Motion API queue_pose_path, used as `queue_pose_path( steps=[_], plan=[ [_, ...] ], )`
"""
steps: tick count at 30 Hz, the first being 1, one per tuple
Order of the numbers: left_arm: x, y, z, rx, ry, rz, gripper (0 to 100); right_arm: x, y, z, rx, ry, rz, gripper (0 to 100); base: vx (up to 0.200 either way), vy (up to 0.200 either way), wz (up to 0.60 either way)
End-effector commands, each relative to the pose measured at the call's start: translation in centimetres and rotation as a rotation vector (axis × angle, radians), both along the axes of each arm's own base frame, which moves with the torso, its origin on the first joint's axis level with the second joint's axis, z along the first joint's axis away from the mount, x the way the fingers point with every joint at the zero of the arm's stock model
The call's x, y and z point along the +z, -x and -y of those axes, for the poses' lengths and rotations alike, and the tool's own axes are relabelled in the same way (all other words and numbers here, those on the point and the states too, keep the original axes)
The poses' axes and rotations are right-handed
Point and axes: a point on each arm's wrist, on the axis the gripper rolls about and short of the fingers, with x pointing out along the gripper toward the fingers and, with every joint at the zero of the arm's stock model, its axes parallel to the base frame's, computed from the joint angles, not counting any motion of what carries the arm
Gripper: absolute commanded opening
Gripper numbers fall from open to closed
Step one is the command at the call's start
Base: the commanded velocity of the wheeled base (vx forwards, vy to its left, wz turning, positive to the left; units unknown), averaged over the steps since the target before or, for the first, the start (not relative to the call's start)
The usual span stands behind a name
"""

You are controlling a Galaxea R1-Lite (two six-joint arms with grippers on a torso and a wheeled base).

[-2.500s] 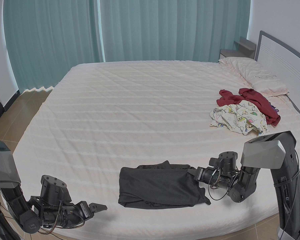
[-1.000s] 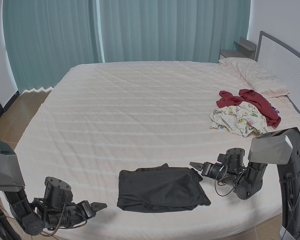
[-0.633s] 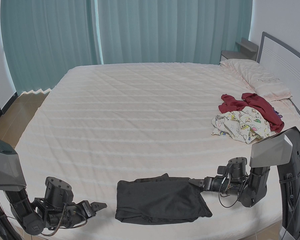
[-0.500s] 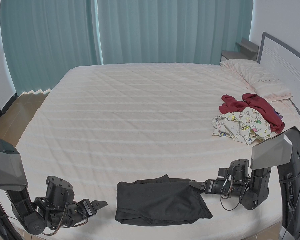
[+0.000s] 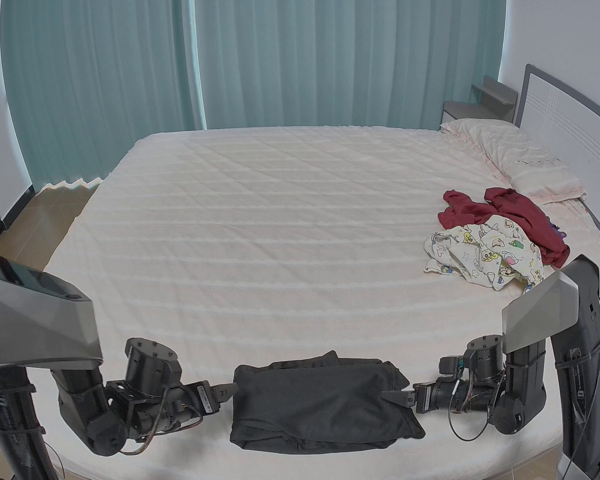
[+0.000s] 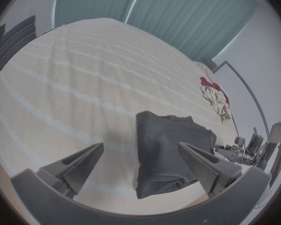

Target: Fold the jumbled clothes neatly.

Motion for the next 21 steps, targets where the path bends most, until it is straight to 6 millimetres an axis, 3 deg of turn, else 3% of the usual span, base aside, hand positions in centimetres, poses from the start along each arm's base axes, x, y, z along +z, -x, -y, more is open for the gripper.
queue_pose_path(
  steps=[1, 6, 12, 16, 21],
  plan=[
    [-4.5, -1.0, 2.7, -0.111, -0.066, -0.047, 100, -0.6, 1.0, -0.2, 0.039, 0.029, -0.019, 100, 0.000, 0.000, 0.00],
    [-6.2, -0.8, 4.2, -0.161, -0.075, -0.041, 100, -1.3, 1.2, -0.7, 0.055, 0.036, -0.033, 100, 0.000, 0.000, 0.00],
    [-6.2, -1.1, 4.5, -0.167, -0.072, -0.021, 100, -1.4, 1.3, -1.0, 0.069, 0.033, -0.037, 100, 0.000, 0.000, 0.00],
    [-6.1, -1.3, 4.8, -0.172, -0.065, -0.008, 100, -1.3, 0.9, -2.8, 0.097, -0.004, -0.018, 100, 0.000, 0.000, 0.00],
    [-6.2, -1.3, 5.8, -0.197, -0.055, 0.006, 100, -1.3, 0.4, -3.3, 0.069, -0.038, -0.030, 100, 0.000, 0.000, 0.00]
  ],
)
